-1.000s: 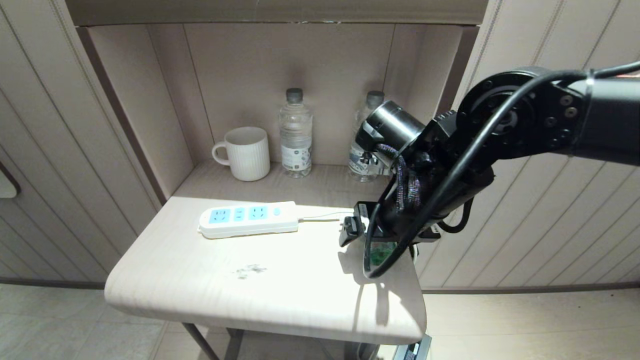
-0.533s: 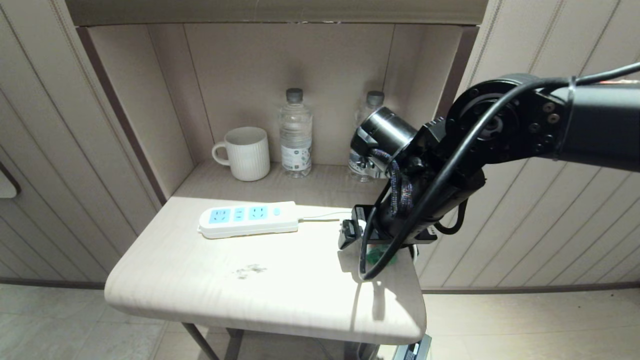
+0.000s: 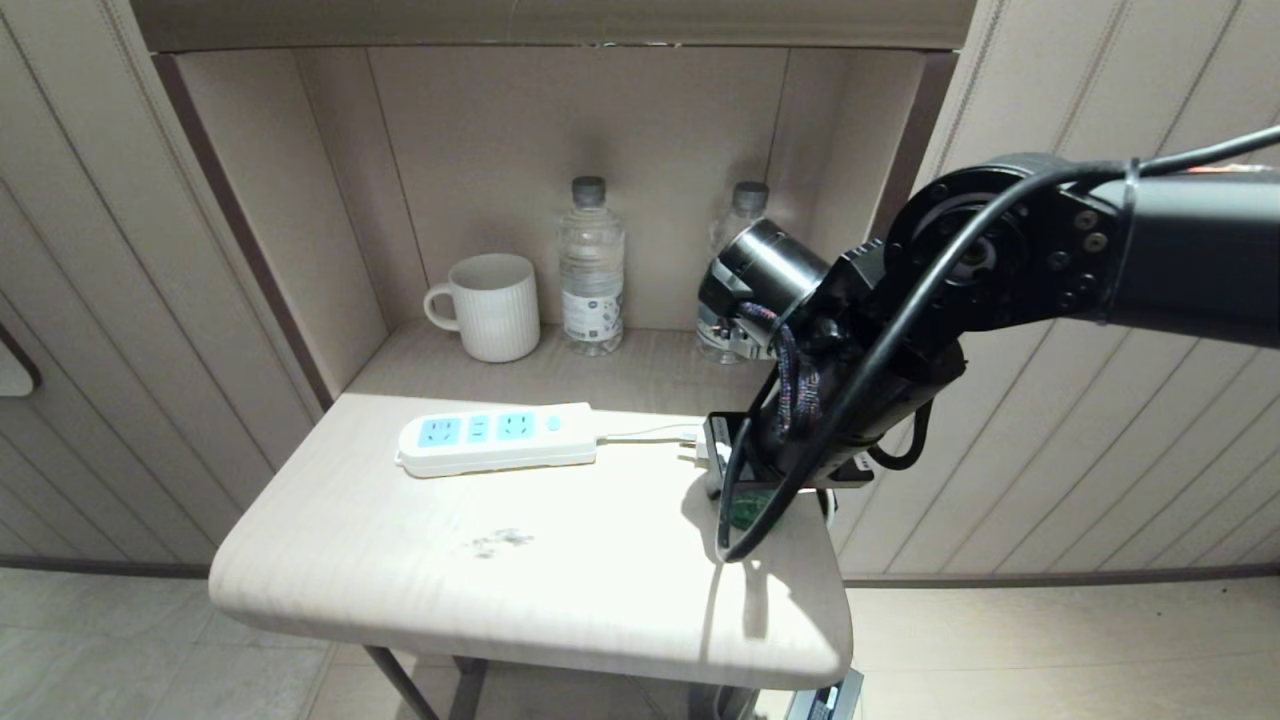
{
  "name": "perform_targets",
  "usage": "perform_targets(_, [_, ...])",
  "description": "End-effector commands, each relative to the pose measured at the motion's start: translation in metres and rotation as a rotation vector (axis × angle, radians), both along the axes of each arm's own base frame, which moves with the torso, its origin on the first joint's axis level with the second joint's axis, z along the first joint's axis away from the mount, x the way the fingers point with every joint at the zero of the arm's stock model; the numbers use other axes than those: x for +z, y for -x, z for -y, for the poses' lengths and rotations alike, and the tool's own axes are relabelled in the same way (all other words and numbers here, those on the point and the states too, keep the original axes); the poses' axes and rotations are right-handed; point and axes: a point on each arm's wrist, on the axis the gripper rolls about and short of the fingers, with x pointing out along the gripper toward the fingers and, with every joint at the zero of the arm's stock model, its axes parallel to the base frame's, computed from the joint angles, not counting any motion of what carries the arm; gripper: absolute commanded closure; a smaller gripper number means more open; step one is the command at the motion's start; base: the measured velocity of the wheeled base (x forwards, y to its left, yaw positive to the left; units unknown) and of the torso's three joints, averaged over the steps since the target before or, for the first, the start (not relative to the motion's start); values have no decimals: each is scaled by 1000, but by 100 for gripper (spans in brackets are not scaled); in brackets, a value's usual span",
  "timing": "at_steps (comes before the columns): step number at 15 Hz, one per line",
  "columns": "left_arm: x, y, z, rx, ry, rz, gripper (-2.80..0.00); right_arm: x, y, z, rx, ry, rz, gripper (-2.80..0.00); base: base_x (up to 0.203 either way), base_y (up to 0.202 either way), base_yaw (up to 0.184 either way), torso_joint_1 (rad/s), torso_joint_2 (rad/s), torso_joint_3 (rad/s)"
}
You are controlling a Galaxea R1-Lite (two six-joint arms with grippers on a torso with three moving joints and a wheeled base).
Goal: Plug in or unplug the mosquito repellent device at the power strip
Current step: Pick up the mosquito repellent liquid
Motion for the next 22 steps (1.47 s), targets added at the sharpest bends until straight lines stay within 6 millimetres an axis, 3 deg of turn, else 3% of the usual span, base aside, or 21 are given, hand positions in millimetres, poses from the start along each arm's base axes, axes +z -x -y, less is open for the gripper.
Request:
perform_targets(1, [0, 0, 0, 0, 0, -1, 0, 1, 3, 2, -1, 1, -3, 0, 0, 0, 0, 0, 0, 0])
perform_targets(8, [0, 0, 0, 0, 0, -1, 0, 22, 29, 1, -6, 45, 111, 0, 0, 0, 0, 0, 0, 0])
perform_targets(13, [0, 0, 0, 0, 0, -1, 0, 22, 64, -10, 46, 84, 192, 0, 0, 0, 0, 0, 0, 0])
perform_targets(20, [0, 0, 0, 0, 0, -1, 0, 17, 91, 1, 50, -62, 572, 0, 0, 0, 0, 0, 0, 0])
perform_targets(22, [0, 0, 0, 0, 0, -1, 0, 7, 94, 6, 25, -30, 643, 0, 0, 0, 0, 0, 0, 0])
